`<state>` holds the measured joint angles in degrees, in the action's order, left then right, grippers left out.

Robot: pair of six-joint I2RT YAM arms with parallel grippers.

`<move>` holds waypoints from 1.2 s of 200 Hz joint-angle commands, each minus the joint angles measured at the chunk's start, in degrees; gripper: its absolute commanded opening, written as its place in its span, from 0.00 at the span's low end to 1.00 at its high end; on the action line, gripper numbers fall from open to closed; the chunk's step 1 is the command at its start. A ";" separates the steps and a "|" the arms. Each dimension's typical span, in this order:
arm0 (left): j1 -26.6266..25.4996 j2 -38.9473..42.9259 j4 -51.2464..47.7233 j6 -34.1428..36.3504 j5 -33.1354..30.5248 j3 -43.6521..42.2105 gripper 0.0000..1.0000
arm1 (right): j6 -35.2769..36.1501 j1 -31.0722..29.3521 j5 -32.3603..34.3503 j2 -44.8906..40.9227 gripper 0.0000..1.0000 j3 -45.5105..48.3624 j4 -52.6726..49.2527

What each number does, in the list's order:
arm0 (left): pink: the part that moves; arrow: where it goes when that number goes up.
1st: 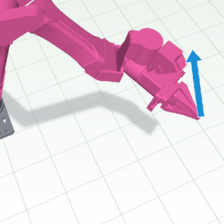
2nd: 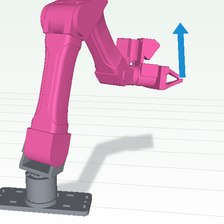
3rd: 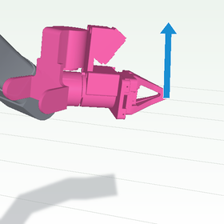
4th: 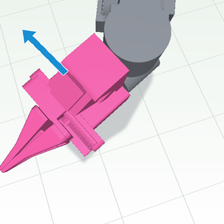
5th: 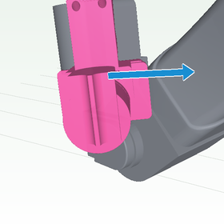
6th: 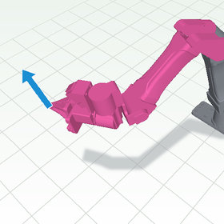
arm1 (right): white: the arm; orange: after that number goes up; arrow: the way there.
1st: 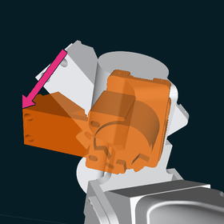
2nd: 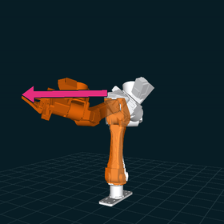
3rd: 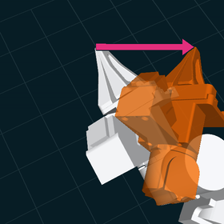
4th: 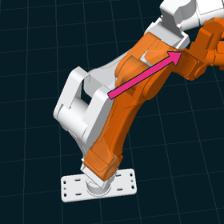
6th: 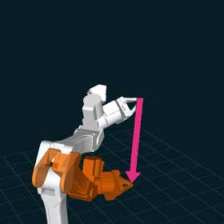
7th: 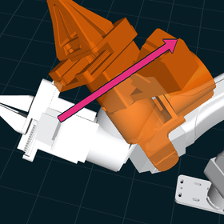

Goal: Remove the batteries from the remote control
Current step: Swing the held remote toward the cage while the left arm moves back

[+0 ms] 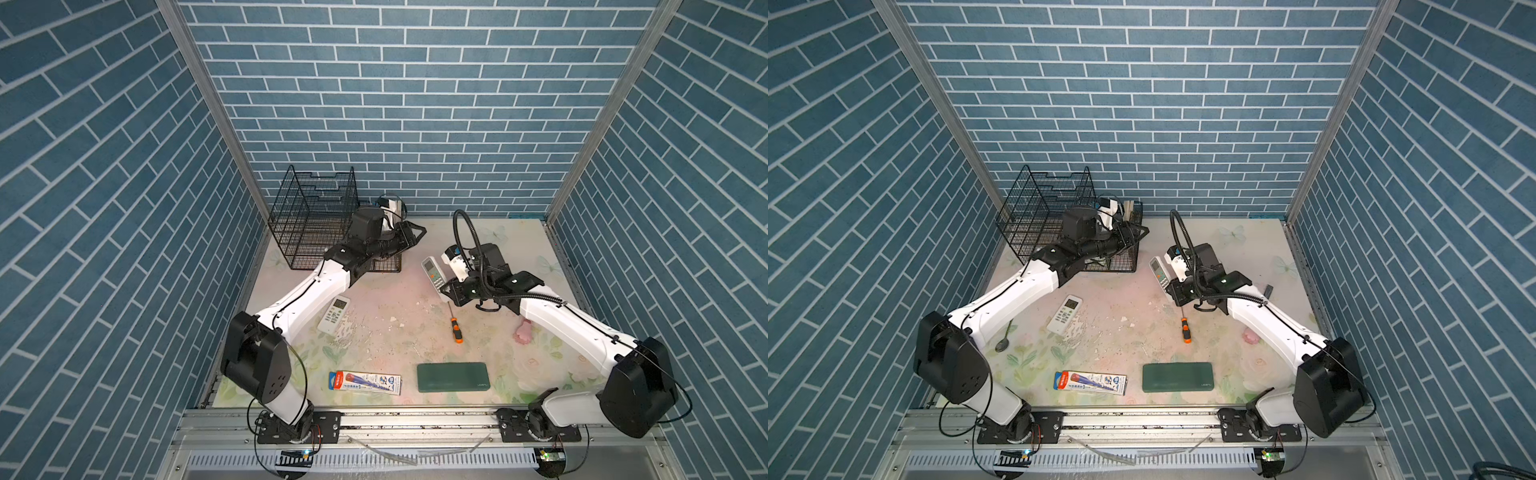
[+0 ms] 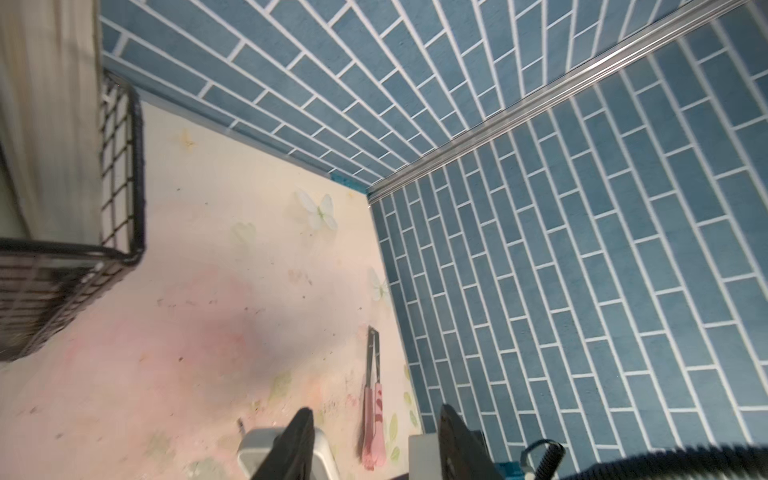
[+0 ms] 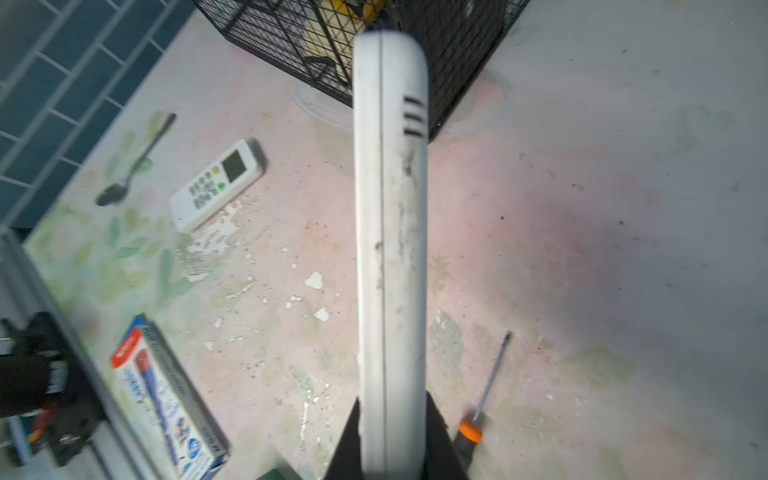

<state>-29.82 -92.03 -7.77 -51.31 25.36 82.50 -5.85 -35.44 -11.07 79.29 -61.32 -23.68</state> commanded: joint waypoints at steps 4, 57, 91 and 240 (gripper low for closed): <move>1.40 -2.50 -23.66 1.93 1.89 6.08 0.51 | 6.59 -3.35 16.68 -0.75 0.00 0.26 3.55; 1.92 -4.42 -32.11 -3.18 5.55 11.15 0.54 | 13.01 -9.12 27.26 -3.25 0.00 3.24 9.51; 1.89 -5.29 -30.80 -6.21 8.17 12.03 0.53 | 15.21 -11.35 29.48 -2.82 0.00 3.26 9.71; 3.00 -8.50 -25.94 -11.53 14.09 9.17 0.47 | 20.79 -18.65 36.34 -2.12 0.00 2.56 11.70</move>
<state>-27.42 -100.03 -33.87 -62.85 38.15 92.42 11.18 -53.21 22.41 77.82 -59.59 -14.98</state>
